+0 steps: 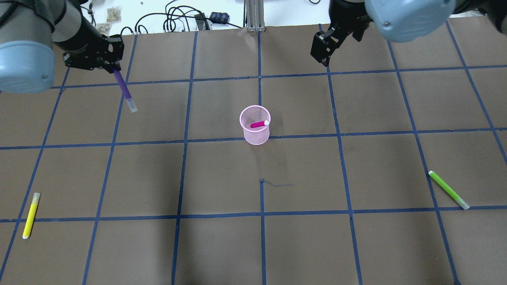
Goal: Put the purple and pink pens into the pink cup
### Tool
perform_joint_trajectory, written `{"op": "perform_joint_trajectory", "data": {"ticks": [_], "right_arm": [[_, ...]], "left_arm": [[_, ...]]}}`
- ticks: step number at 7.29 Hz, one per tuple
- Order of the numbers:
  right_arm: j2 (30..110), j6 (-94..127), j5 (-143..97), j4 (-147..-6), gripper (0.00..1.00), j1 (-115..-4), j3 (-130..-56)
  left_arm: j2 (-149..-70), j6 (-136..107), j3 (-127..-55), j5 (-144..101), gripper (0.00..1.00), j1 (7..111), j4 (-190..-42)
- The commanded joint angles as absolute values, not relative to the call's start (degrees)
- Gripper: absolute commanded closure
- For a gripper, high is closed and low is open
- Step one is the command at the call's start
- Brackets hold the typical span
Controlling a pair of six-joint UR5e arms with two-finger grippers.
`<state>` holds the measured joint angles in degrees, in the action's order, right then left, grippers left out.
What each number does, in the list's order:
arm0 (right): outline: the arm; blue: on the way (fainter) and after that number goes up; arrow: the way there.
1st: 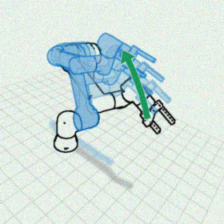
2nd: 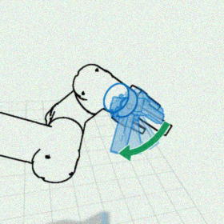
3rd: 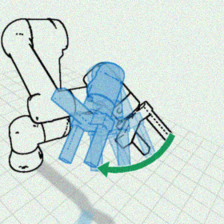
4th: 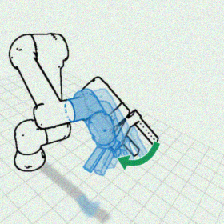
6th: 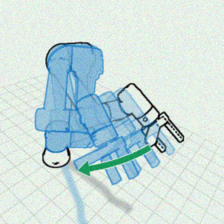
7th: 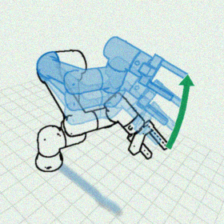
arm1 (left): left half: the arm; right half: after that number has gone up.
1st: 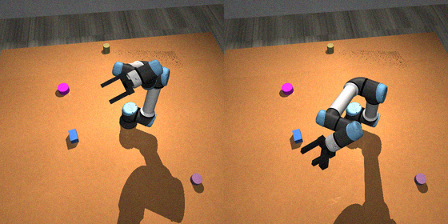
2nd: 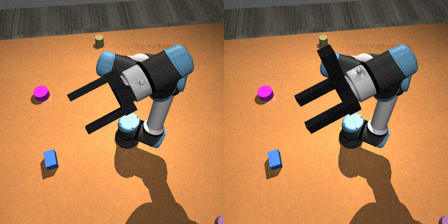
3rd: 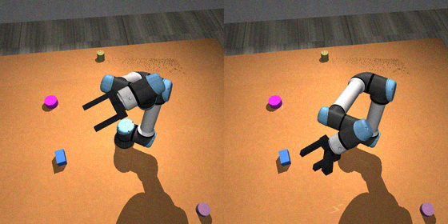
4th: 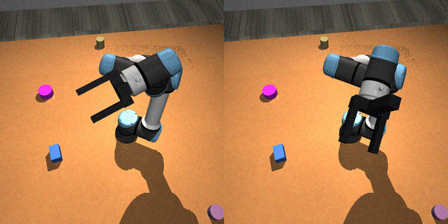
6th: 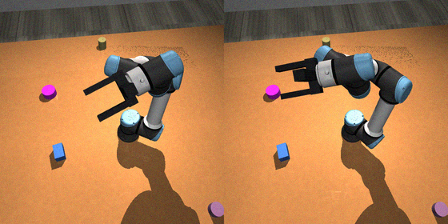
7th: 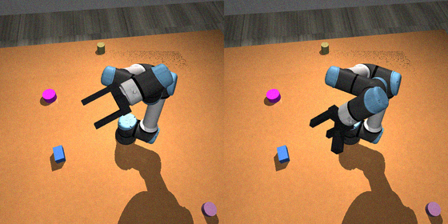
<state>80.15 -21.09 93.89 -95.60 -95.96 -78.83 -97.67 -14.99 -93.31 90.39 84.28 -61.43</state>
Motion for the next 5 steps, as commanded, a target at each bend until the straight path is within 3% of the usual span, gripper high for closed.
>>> {"op": "perform_joint_trajectory", "data": {"ticks": [1,5], "right_arm": [[82.8,-8.4,89.8,-92.3,0.00,-92.4,-79.6],[91.5,3.1,88.9,-96.4,0.00,-92.3,-91.9]], "left_arm": [[-98.5,-28.7,-93.9,96.1,1.00,95.4,-52.4],[-99.9,-45.0,-98.0,96.2,1.00,102.6,-45.7]]}}
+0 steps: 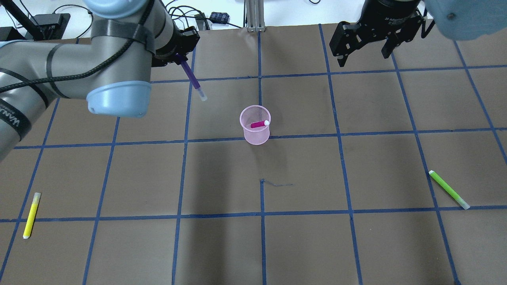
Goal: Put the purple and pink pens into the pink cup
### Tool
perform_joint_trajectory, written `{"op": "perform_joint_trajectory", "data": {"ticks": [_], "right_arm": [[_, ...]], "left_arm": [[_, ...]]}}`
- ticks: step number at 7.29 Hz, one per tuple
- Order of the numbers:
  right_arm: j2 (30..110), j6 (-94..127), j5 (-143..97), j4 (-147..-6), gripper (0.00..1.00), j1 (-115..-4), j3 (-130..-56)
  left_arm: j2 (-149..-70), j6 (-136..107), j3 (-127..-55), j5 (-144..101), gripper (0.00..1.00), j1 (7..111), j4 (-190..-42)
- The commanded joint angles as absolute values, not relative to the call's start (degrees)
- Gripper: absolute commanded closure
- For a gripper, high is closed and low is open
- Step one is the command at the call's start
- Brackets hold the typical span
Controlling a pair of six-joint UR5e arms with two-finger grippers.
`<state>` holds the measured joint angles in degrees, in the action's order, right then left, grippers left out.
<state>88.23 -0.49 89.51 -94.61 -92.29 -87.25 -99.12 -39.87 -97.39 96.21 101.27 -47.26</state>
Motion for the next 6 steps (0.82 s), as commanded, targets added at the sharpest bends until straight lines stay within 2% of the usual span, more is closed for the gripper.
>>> {"op": "perform_joint_trajectory", "data": {"ticks": [1,6], "right_arm": [[92.5,2.7,88.9,-99.6,0.00,-92.7,-93.9],[91.8,2.2,89.3,-100.5,0.00,-92.9,-92.3]], "left_arm": [[-100.8,-45.7,-98.0,96.5,1.00,104.5,-44.7],[-107.0,-53.5,-99.1,107.4,1.00,111.3,-36.8]]}}
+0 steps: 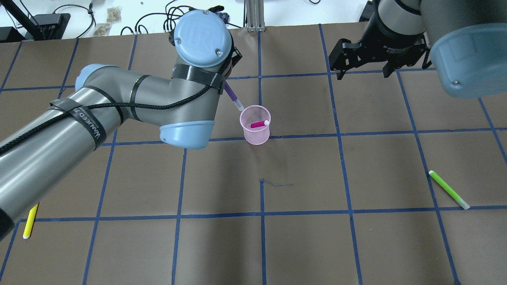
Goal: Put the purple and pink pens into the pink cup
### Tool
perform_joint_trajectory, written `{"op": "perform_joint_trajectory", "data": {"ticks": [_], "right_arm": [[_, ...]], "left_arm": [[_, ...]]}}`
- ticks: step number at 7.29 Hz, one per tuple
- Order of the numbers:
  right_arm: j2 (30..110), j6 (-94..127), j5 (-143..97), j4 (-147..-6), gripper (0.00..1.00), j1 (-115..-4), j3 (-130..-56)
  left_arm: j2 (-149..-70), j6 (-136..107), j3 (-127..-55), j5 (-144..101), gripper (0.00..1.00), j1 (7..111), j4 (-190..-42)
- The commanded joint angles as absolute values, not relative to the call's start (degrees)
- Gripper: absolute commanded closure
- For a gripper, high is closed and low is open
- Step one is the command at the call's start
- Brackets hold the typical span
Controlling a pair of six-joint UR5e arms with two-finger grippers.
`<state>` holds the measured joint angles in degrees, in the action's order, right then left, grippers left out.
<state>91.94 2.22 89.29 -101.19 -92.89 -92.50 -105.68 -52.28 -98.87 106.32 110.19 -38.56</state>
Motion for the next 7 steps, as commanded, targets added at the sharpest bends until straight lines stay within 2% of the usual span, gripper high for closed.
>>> {"op": "perform_joint_trajectory", "data": {"ticks": [1,7], "right_arm": [[91.3,2.2,89.7,-99.8,0.00,-92.9,-92.2],[89.9,2.2,89.6,-96.9,0.00,-92.9,-90.4]], "left_arm": [[-107.5,-53.4,-99.3,107.7,1.00,112.0,-36.7],[-108.8,-53.3,-100.5,107.6,1.00,112.8,-36.1]]}}
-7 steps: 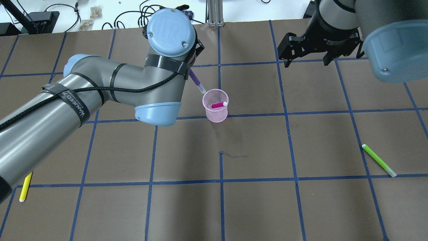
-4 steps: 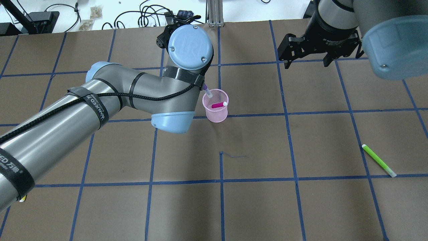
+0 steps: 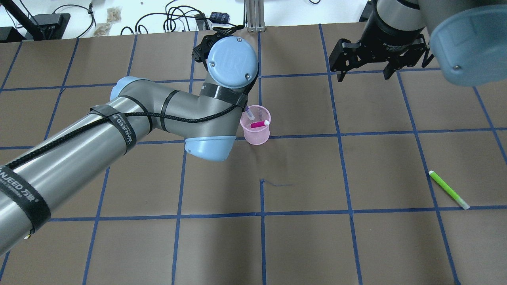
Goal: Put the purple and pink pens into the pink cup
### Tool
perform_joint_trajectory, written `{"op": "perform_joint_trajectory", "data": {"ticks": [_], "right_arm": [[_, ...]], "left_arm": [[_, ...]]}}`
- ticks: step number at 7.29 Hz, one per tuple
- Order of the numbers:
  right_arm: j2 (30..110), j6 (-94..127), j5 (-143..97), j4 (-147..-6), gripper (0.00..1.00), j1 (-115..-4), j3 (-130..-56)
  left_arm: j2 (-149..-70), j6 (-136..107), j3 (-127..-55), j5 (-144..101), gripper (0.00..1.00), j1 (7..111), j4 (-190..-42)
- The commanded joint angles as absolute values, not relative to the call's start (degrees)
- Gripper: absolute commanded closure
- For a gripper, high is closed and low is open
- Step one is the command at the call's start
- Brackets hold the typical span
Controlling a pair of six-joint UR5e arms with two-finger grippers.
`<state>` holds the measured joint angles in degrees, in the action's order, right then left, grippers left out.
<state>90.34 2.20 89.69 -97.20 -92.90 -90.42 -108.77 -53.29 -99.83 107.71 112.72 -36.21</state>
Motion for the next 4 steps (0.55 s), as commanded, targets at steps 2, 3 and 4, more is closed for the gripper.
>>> {"op": "perform_joint_trajectory", "data": {"ticks": [2,3,4], "right_arm": [[90.0,2.2,89.7,-97.5,0.00,-92.9,-90.4],[89.9,2.2,89.7,-97.6,0.00,-92.9,-90.4],[90.0,2.2,89.7,-96.9,0.00,-92.9,-90.4]], "left_arm": [[-109.0,-53.2,-100.7,107.0,1.00,112.8,-36.1],[-109.1,-53.2,-100.8,106.9,1.00,112.9,-36.1],[-109.1,-53.1,-100.8,106.8,1.00,112.9,-36.1]]}}
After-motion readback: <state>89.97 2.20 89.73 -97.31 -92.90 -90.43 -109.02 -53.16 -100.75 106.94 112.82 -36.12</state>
